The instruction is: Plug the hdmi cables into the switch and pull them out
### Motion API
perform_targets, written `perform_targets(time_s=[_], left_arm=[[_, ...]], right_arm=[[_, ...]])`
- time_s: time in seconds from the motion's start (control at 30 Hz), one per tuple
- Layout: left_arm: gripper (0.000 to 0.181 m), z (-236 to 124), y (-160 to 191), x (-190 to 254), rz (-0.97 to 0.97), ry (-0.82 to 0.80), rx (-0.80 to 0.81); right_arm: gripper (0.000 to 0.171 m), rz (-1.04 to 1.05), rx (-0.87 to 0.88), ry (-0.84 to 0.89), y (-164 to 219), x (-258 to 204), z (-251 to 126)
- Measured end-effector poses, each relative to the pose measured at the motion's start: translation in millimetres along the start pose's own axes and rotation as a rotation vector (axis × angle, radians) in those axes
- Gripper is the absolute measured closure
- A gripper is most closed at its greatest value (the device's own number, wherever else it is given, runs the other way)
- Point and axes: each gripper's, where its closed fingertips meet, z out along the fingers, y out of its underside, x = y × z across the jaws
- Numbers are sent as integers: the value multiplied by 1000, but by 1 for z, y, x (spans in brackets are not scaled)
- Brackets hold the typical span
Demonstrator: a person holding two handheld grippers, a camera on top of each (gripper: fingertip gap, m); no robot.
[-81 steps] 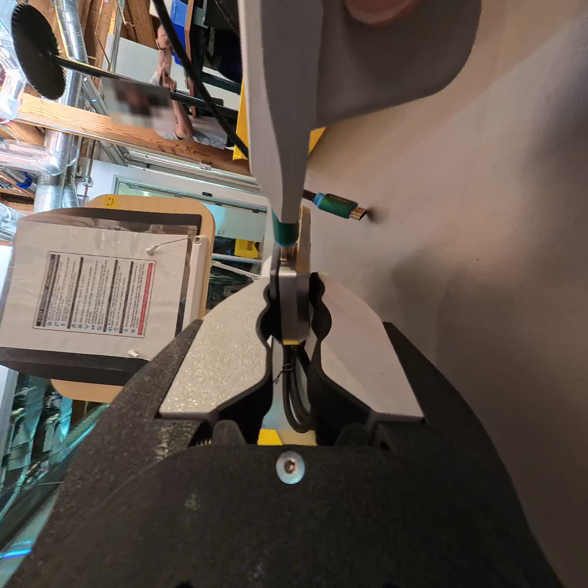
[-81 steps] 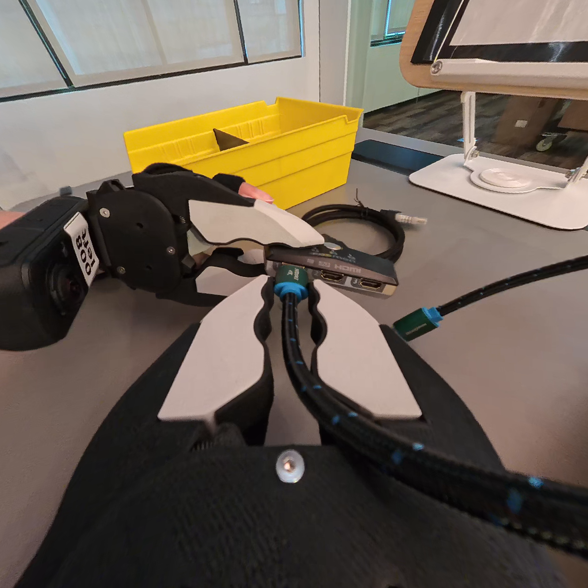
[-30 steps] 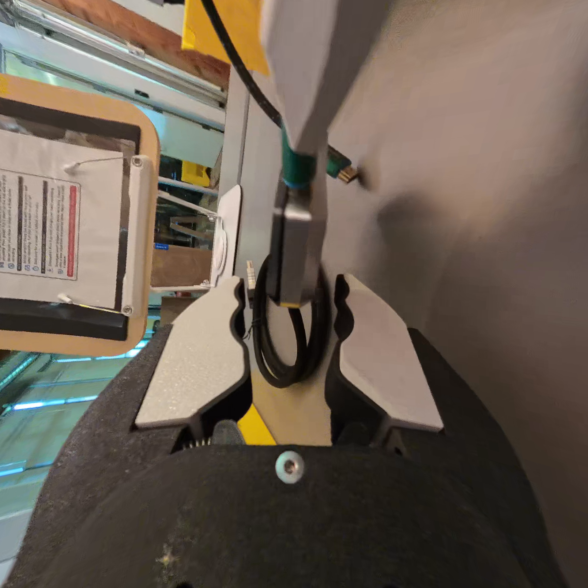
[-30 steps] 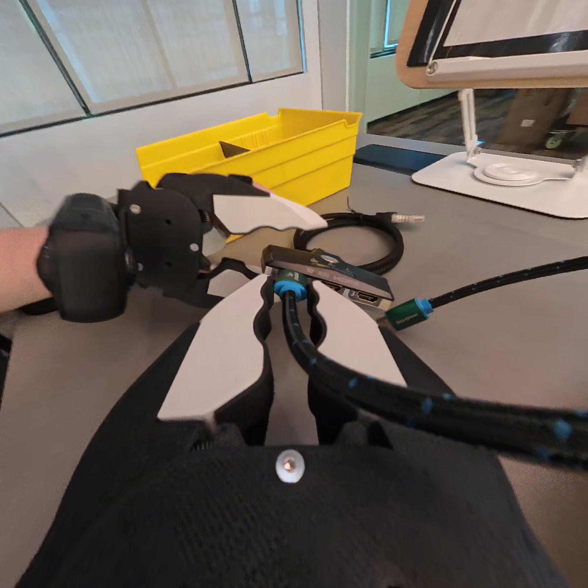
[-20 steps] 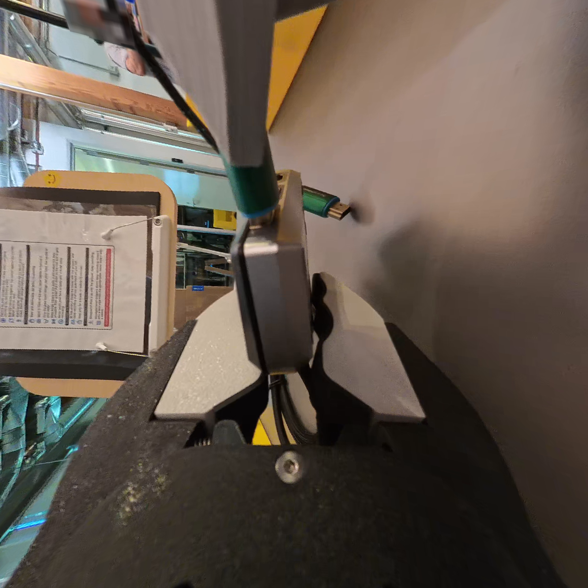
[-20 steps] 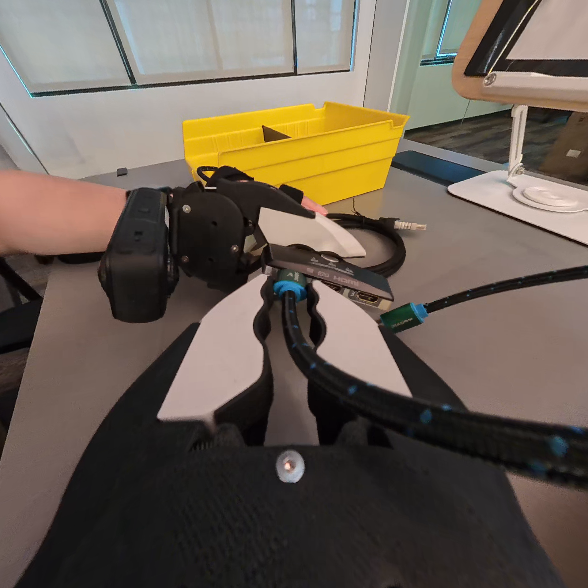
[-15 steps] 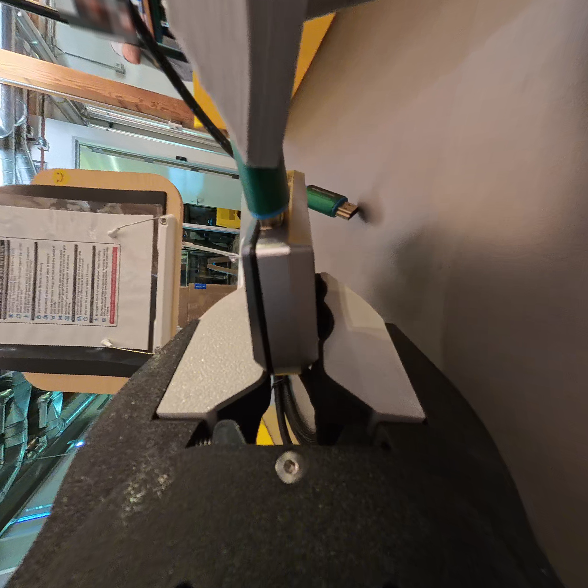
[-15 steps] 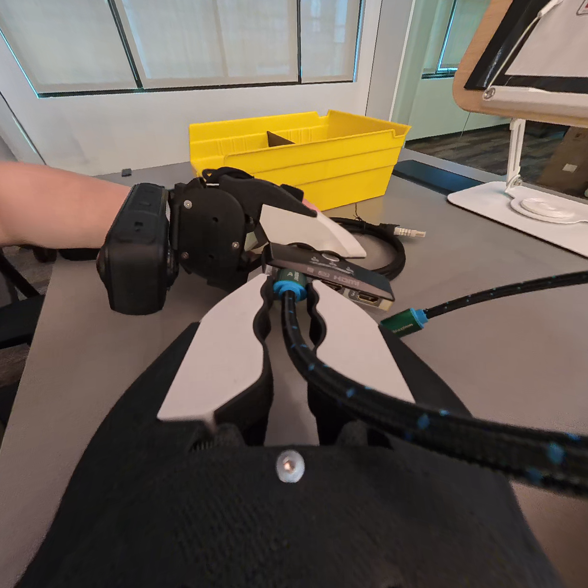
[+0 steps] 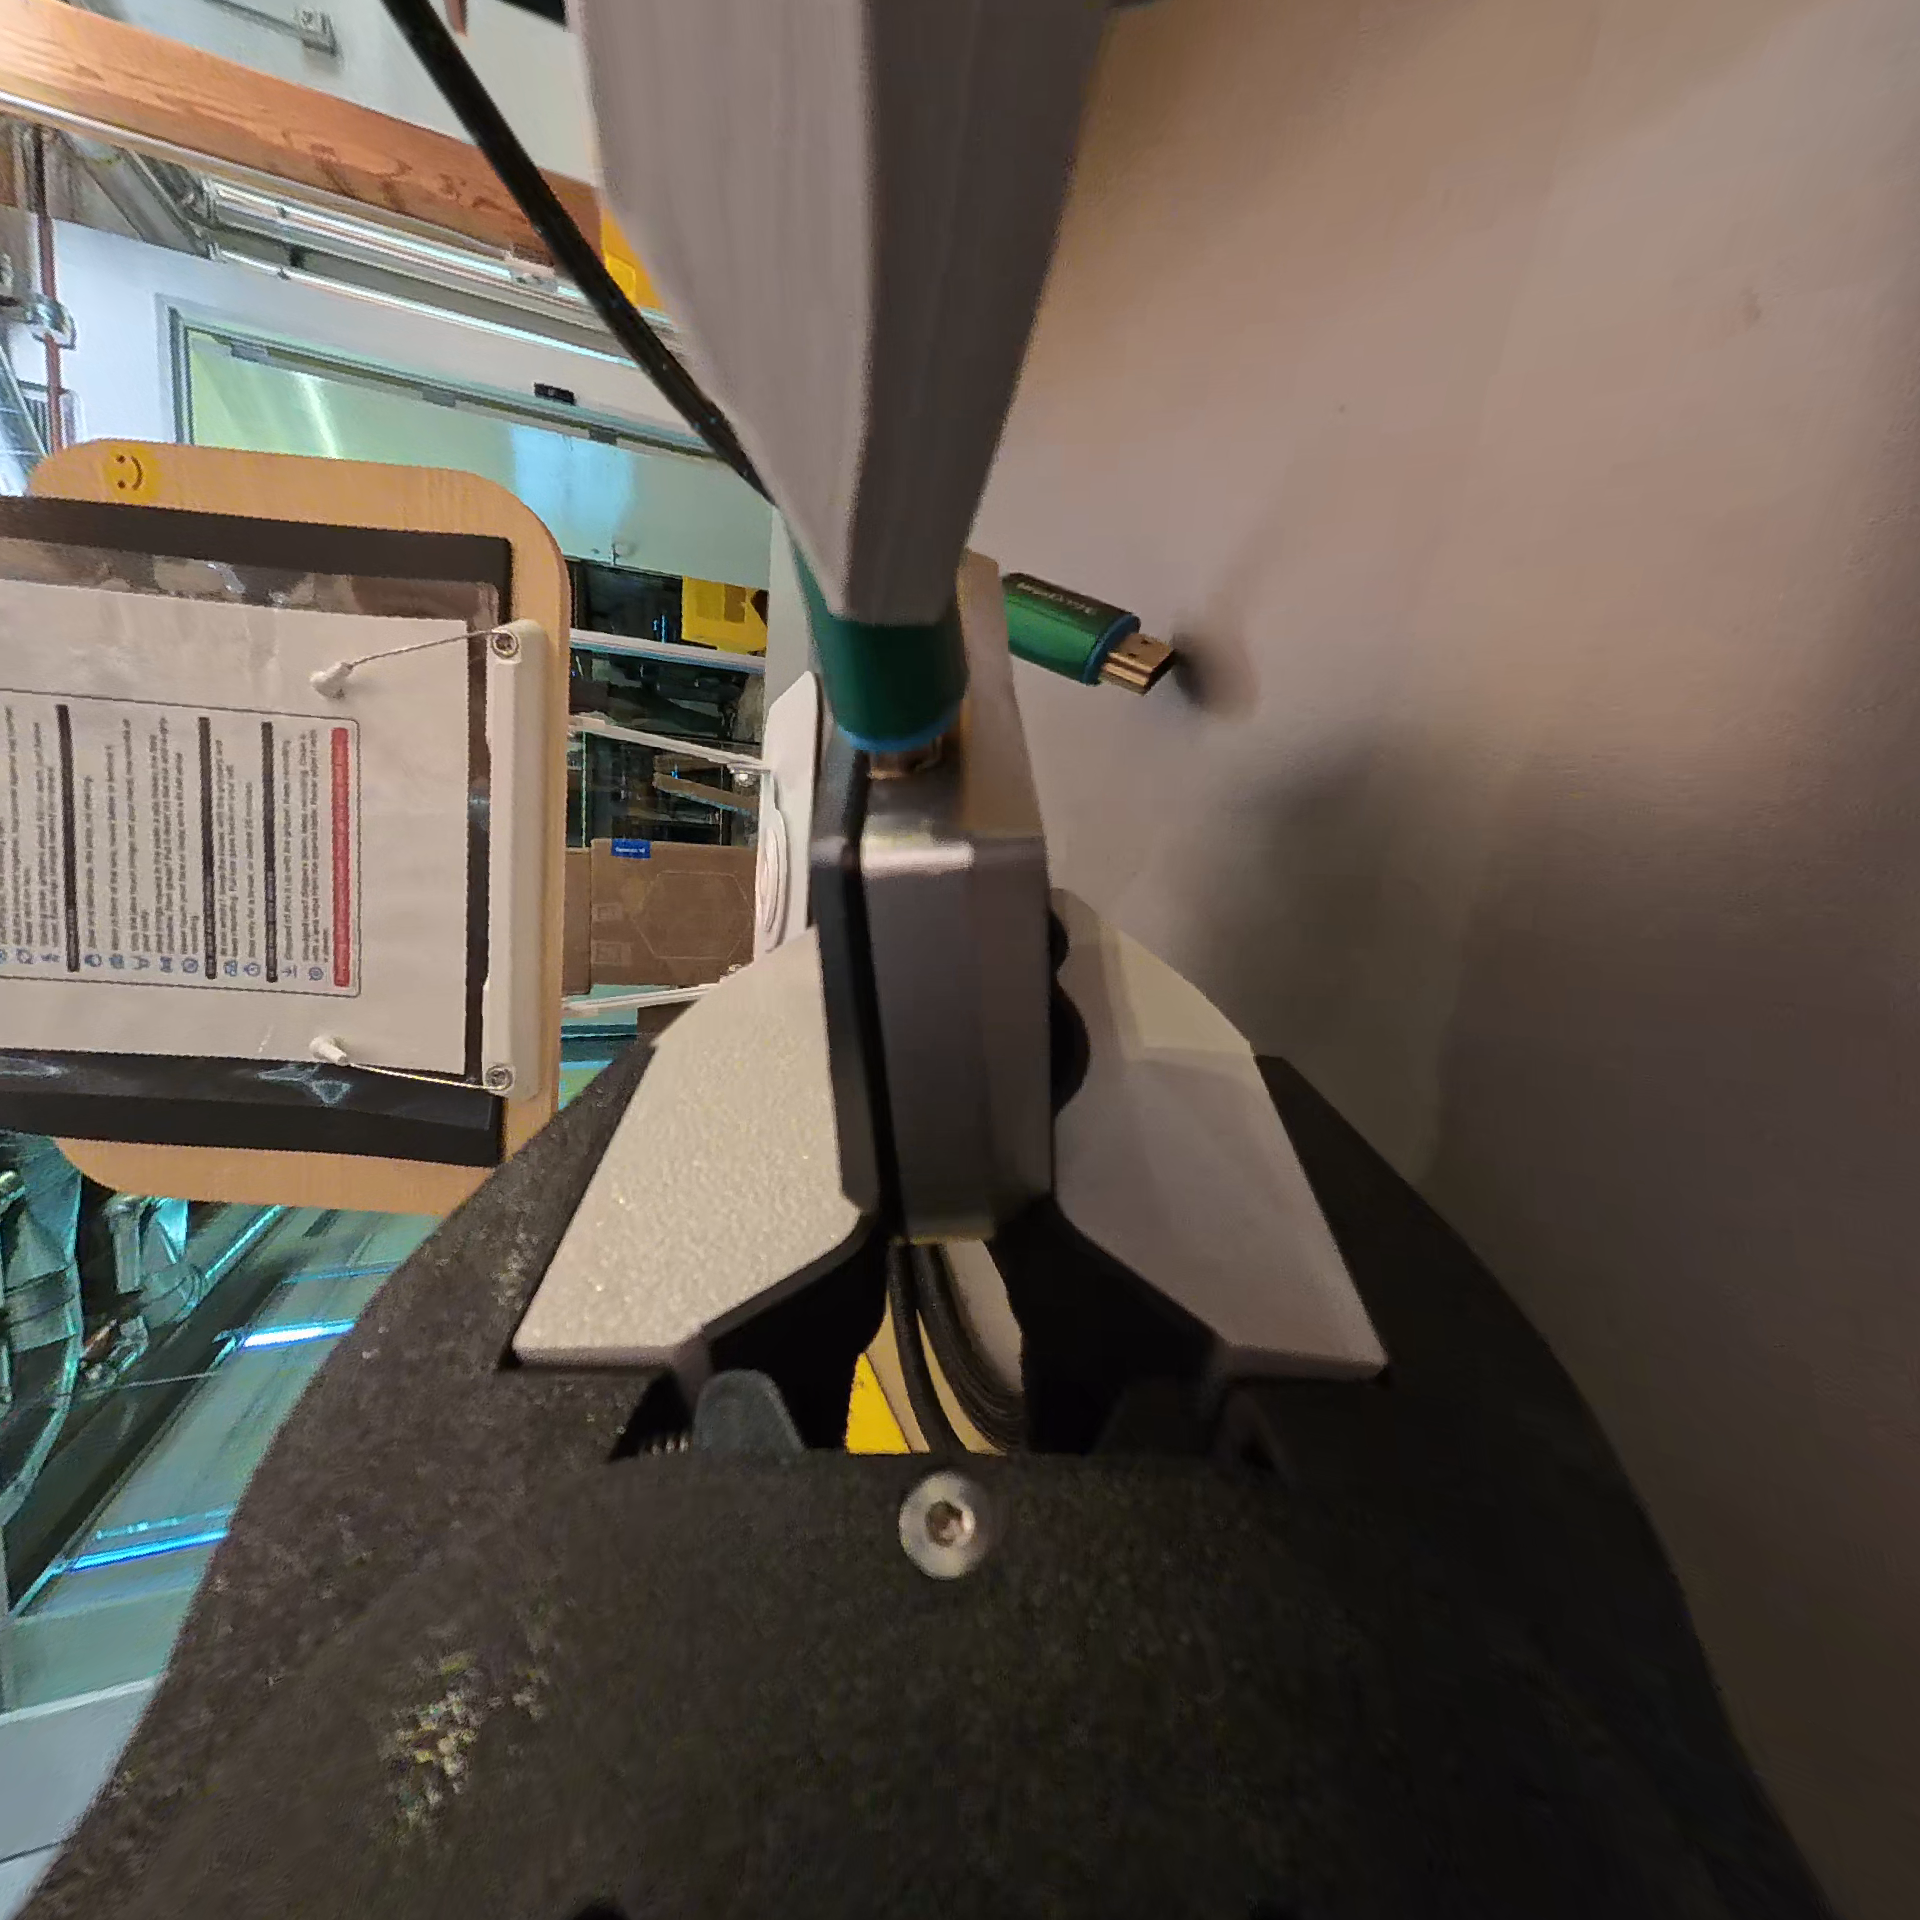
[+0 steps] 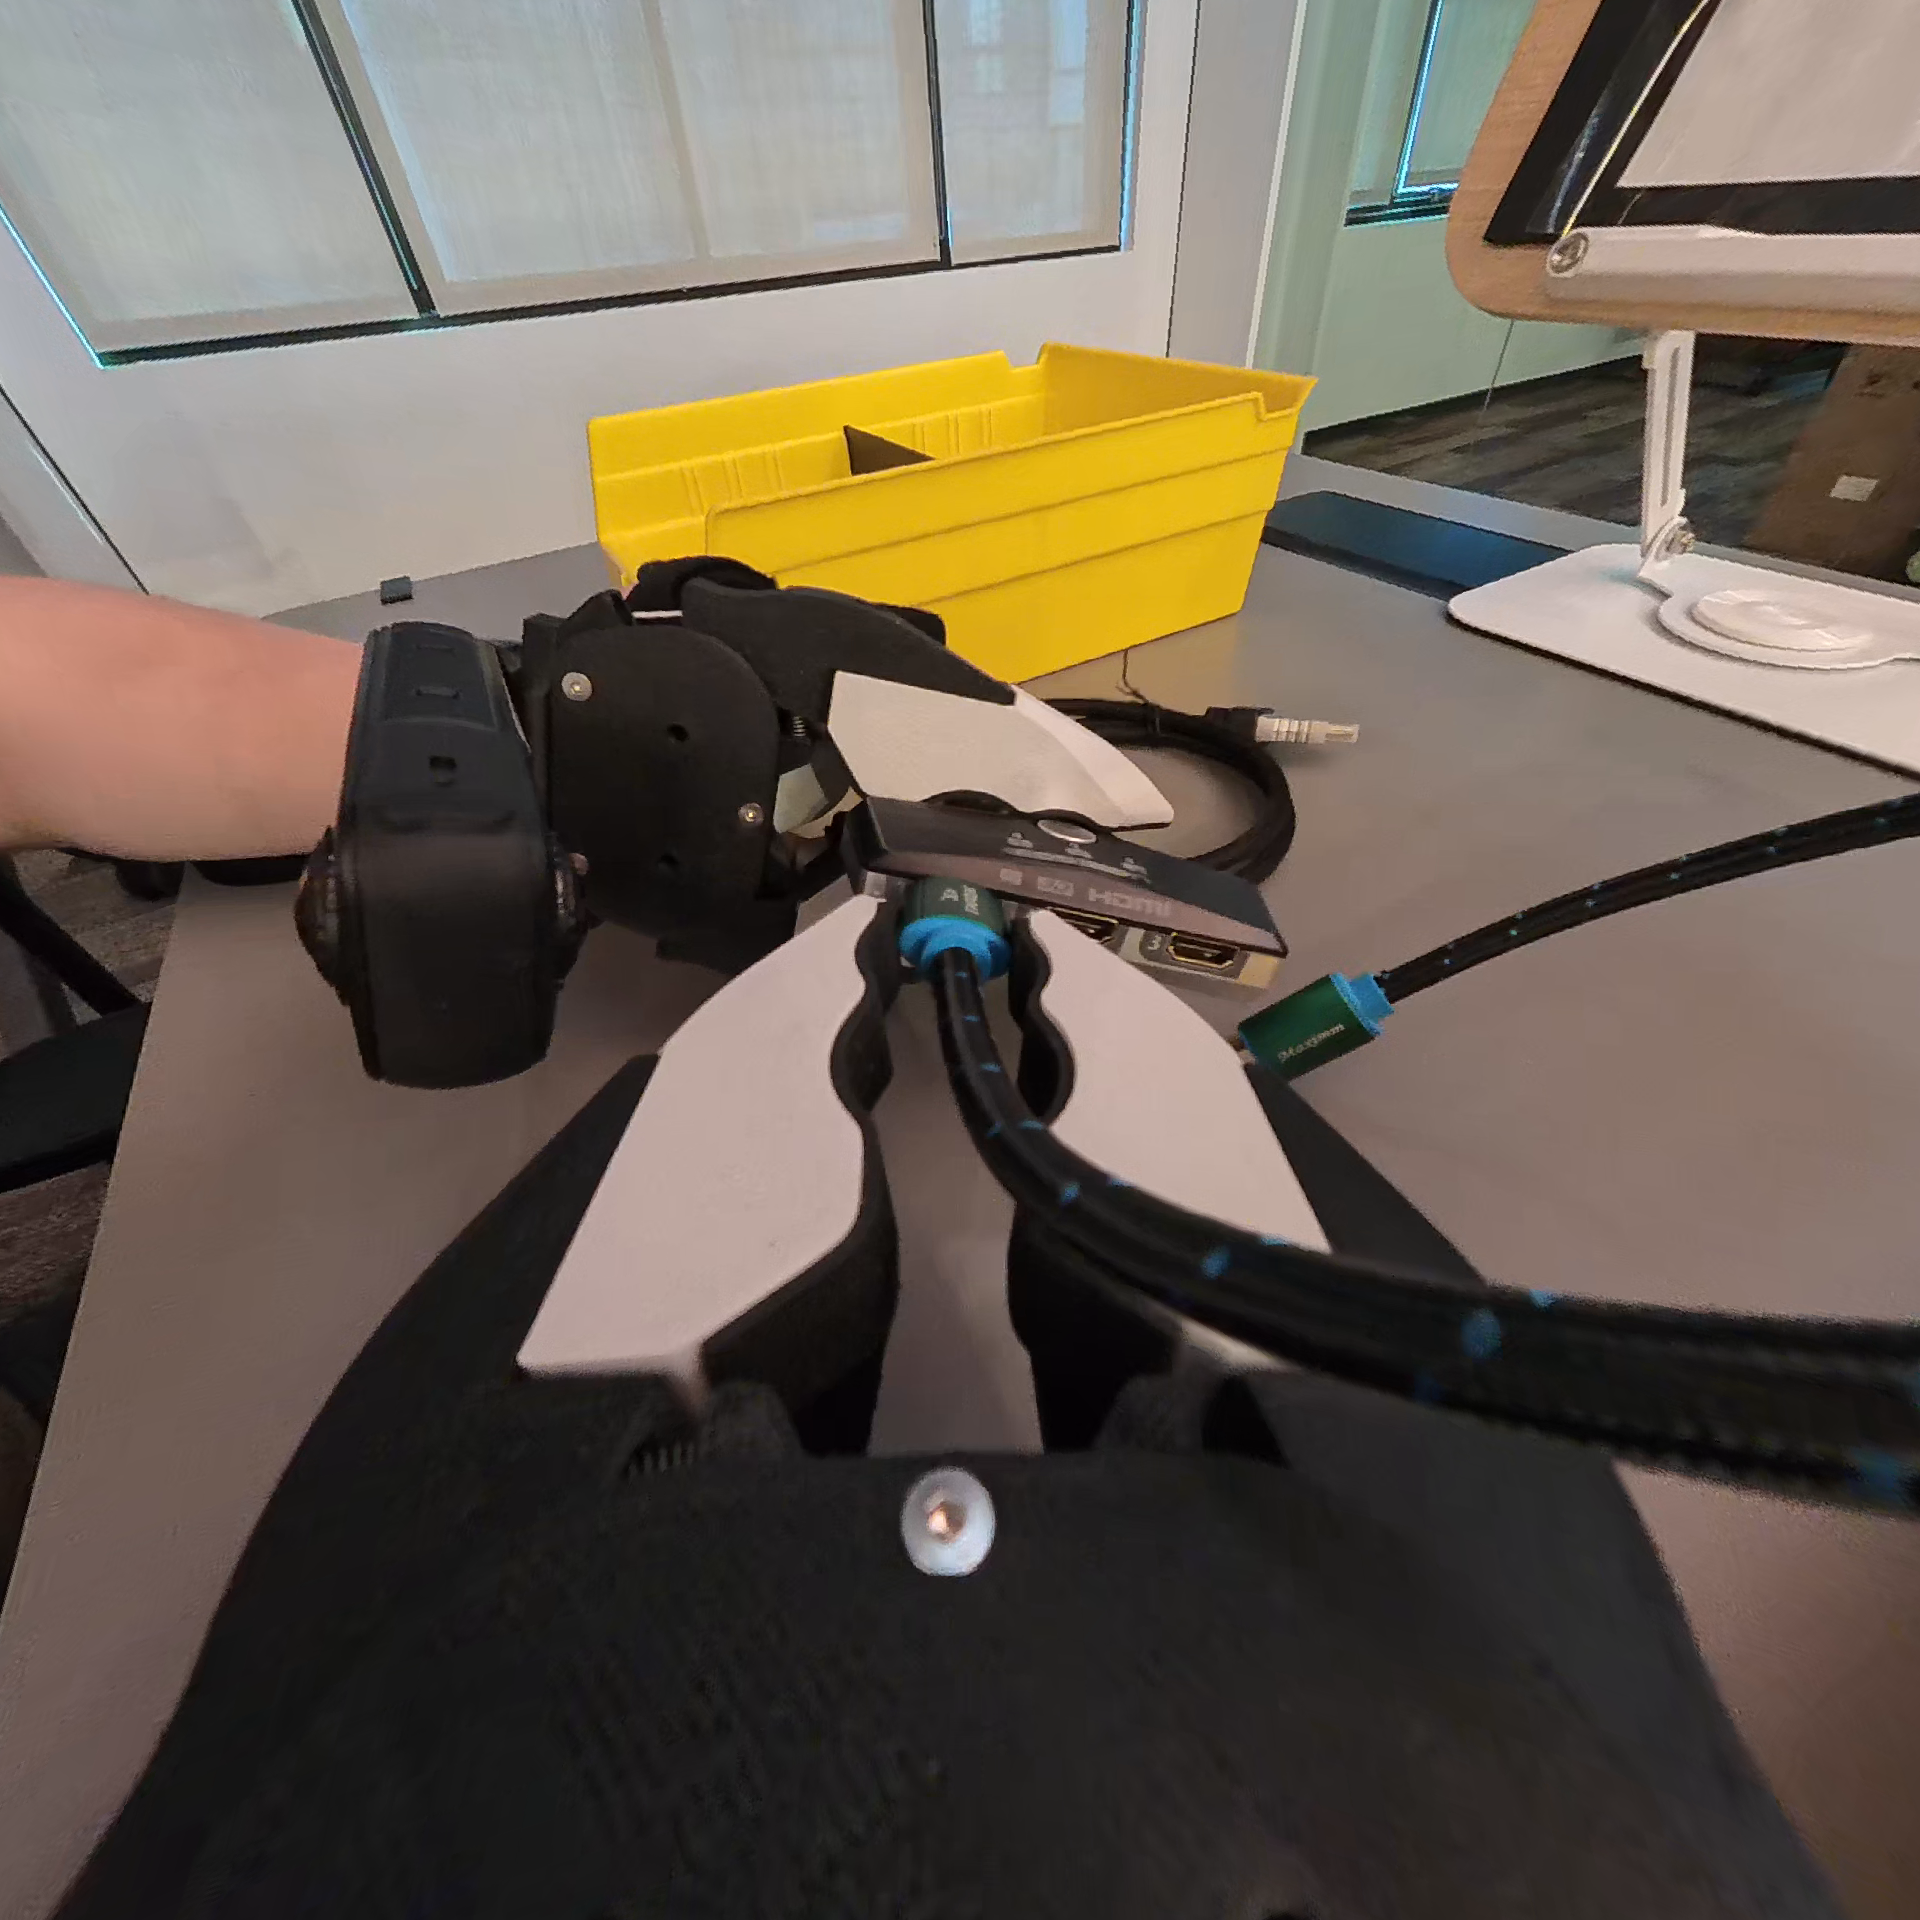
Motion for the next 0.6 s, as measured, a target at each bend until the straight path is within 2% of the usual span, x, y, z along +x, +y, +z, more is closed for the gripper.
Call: perform_targets(time_s=[0.13,0.6], left_arm=[[156,-1,-2,0,-45,23,-3],[157,-3,0,-3,-23,-7,5]], right_arm=[[150,-27,25,22,-6,1,-1],[151,-89,11,58,-5,-2,2]])
